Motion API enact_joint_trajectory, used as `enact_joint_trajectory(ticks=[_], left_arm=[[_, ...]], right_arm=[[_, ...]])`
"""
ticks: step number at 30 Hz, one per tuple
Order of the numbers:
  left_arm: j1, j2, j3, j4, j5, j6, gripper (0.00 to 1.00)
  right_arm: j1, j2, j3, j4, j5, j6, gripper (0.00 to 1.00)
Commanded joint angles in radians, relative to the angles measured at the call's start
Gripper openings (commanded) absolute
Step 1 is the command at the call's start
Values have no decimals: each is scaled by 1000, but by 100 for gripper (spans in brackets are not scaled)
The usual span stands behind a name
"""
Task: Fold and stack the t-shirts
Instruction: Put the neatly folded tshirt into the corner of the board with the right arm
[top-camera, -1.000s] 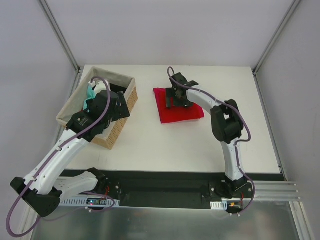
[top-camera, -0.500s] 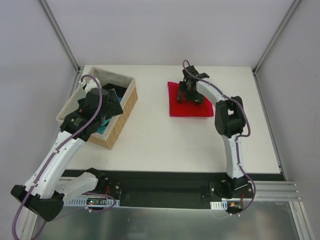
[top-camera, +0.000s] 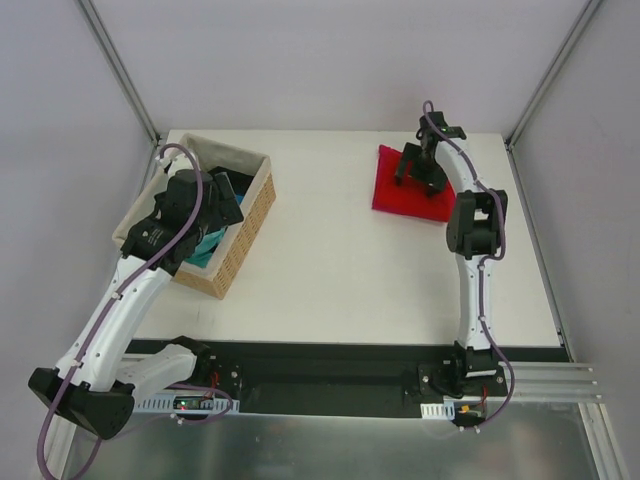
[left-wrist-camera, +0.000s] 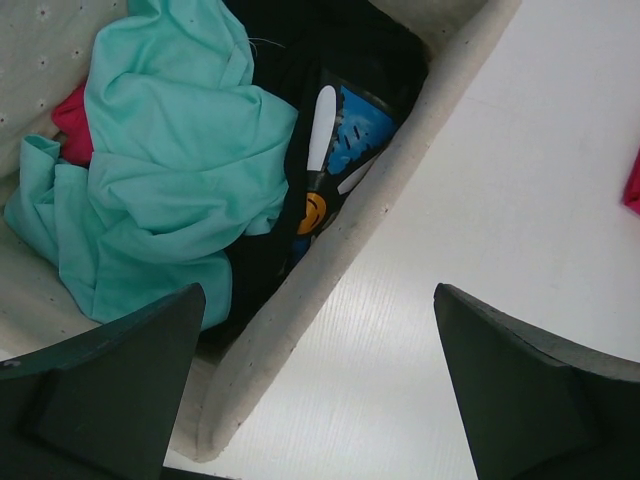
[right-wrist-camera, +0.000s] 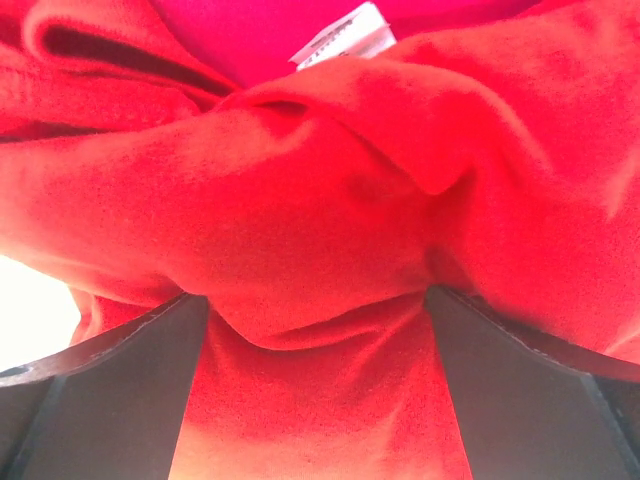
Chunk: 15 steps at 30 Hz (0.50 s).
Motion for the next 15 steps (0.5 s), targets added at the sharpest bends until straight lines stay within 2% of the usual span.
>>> enact_joint_trajectory(ticks=[1,7,15], left_arm=[[23,18,5,31,30,32,99],[43,32,7,44,54,34,99],[56,32,24,46,71,48,99]], right_arm=[[-96,75,62,-83,-54,-31,97],[-207,95,130,-28,-137,-54,96],[-292,43,167,89,-126,-92,97]])
